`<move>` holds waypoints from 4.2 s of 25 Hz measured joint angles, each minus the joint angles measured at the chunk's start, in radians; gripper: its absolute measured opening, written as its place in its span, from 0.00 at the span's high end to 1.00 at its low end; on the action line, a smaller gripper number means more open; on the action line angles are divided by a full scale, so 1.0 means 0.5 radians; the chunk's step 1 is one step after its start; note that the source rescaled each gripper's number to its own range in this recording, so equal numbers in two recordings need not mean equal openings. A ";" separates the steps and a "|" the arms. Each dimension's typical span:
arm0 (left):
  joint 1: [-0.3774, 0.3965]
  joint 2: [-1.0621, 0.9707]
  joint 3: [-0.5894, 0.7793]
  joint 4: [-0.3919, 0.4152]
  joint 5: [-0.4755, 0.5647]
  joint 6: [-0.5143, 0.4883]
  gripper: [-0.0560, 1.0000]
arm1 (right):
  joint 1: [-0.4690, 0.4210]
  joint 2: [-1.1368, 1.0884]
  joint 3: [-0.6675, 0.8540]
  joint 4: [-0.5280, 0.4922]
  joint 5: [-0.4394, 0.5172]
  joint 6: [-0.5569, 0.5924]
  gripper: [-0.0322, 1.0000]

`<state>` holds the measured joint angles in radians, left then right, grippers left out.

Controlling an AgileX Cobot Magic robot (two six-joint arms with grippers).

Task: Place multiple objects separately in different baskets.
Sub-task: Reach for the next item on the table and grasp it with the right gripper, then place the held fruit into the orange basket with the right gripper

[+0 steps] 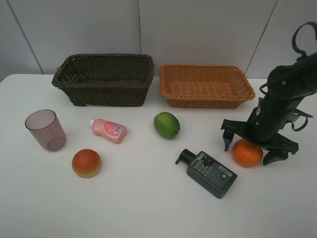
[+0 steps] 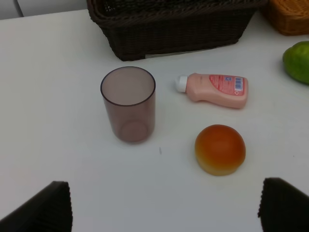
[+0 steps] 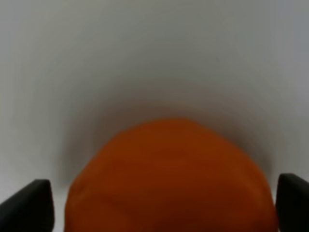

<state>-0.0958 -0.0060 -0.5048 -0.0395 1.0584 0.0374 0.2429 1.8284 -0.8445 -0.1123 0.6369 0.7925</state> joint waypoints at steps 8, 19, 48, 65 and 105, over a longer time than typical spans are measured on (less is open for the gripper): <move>0.000 0.000 0.000 0.000 0.000 0.000 0.00 | 0.002 0.031 0.000 0.006 -0.037 0.000 0.00; 0.000 0.000 0.000 0.000 0.000 0.000 0.00 | 0.002 0.064 0.000 0.006 -0.015 0.001 0.77; 0.000 0.000 0.000 0.000 0.000 0.000 0.00 | 0.087 0.001 -0.509 0.063 0.564 -0.858 0.77; 0.000 0.000 0.000 0.000 0.000 0.000 0.00 | 0.117 0.537 -1.882 0.021 0.901 -1.049 0.77; 0.000 0.000 0.000 0.000 0.000 0.000 0.00 | 0.072 0.994 -2.131 -0.003 0.292 -1.049 0.01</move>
<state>-0.0958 -0.0060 -0.5048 -0.0395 1.0584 0.0374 0.2789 2.3253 -1.9100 -0.1137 0.7830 0.2680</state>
